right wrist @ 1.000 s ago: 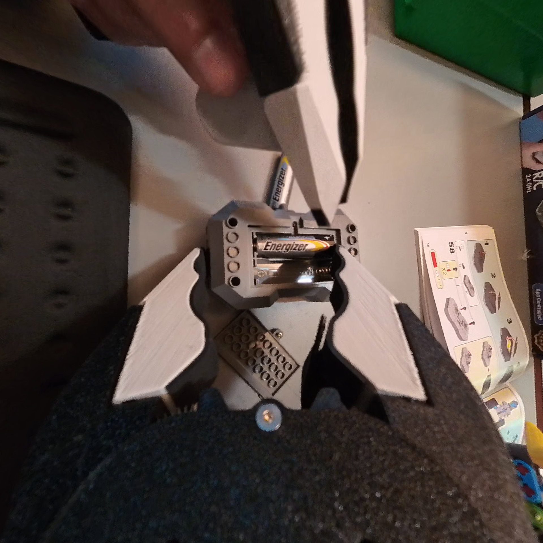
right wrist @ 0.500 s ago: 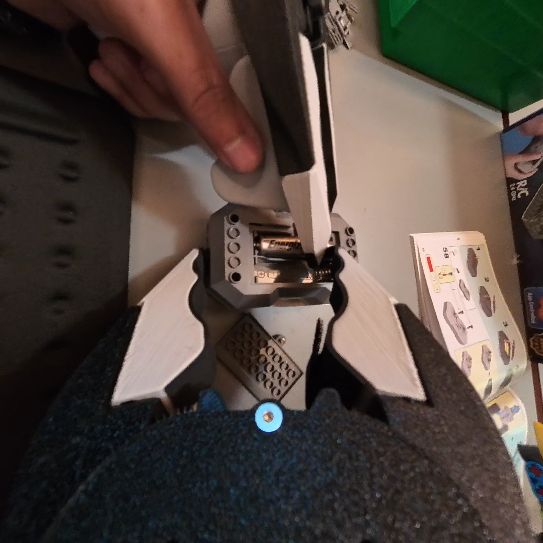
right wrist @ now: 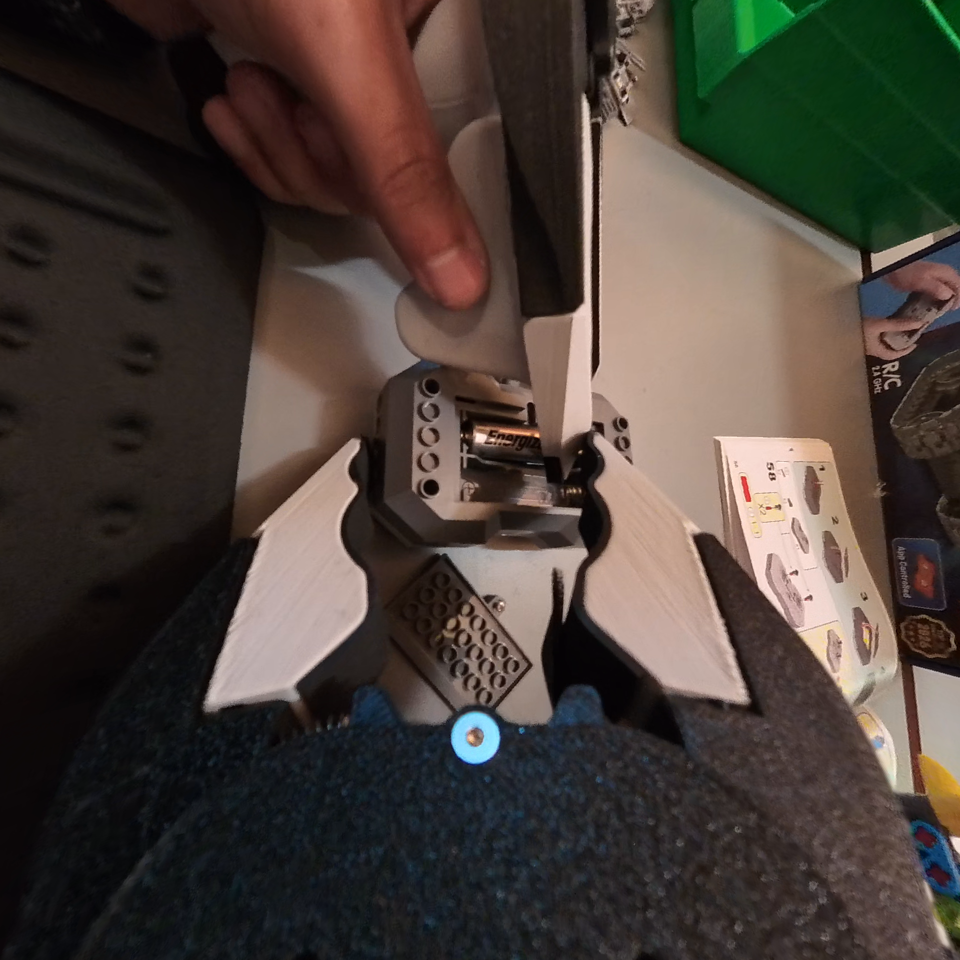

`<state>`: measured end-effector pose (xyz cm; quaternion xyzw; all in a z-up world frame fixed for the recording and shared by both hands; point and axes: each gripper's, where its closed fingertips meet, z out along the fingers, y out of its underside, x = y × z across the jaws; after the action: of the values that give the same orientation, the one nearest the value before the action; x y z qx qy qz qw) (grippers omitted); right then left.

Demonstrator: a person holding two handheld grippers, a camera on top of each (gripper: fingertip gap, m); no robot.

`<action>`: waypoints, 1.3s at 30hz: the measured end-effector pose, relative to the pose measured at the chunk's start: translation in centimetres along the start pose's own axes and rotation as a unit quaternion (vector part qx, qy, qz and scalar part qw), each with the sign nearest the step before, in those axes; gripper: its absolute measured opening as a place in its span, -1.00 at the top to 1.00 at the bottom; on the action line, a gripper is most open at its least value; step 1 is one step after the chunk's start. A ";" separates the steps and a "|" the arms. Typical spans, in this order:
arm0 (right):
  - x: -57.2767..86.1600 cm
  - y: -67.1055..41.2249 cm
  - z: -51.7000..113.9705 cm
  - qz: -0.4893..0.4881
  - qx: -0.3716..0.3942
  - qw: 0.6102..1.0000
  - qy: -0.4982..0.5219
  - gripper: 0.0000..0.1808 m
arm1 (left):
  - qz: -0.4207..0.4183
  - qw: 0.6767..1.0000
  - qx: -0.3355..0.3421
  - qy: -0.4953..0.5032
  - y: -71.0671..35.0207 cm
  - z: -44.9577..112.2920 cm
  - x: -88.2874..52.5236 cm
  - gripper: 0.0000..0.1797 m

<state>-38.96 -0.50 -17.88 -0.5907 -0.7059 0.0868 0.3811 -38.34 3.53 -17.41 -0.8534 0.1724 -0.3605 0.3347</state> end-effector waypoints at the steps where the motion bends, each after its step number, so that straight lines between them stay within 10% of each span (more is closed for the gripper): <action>1: -0.2 0.1 0.0 0.008 -0.006 1.000 -0.009 0.17 | 0.000 1.000 -0.007 -0.002 0.2 0.0 -0.1 0.47; 21: 0.8 -2.6 -3.4 0.221 0.131 0.962 -0.092 0.19 | 0.294 0.941 -0.169 0.024 2.7 -3.5 -3.7 0.63; 31: 1.4 -4.6 -3.9 0.270 0.189 0.938 -0.103 0.31 | 0.343 0.937 -0.068 -0.024 0.3 -7.5 -0.3 0.86; 39: 2.5 -2.6 -3.9 0.230 0.148 0.962 0.003 0.17 | -0.018 0.998 -0.056 0.031 1.1 -4.9 3.1 0.86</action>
<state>-38.49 -0.25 -12.58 -0.6748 -0.5290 0.2740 0.4357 -39.84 -1.10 -14.14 -0.8622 0.1878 -0.3824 0.2741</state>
